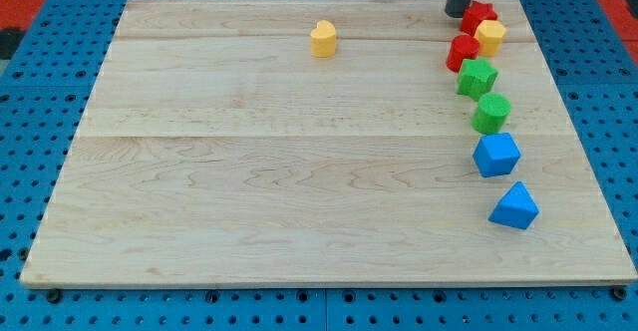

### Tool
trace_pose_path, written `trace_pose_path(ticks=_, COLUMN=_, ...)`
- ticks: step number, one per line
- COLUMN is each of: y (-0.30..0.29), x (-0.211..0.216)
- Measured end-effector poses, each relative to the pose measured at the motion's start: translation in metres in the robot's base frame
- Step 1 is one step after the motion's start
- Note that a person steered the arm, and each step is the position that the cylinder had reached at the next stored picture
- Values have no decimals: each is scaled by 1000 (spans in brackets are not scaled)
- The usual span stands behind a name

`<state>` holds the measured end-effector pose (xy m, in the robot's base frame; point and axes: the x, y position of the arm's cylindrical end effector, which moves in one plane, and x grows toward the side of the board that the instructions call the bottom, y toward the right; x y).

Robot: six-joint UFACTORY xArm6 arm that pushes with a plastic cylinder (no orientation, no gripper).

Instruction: Adjust the yellow hexagon in between the red blocks

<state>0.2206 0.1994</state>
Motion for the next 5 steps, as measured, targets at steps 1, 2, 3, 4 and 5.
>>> trace_pose_path(ticks=1, y=-8, x=-29)
trace_pose_path(ticks=2, y=60, x=-29)
trace_pose_path(ticks=3, y=144, x=-8)
trace_pose_path(ticks=4, y=130, x=26)
trace_pose_path(ticks=5, y=93, x=61)
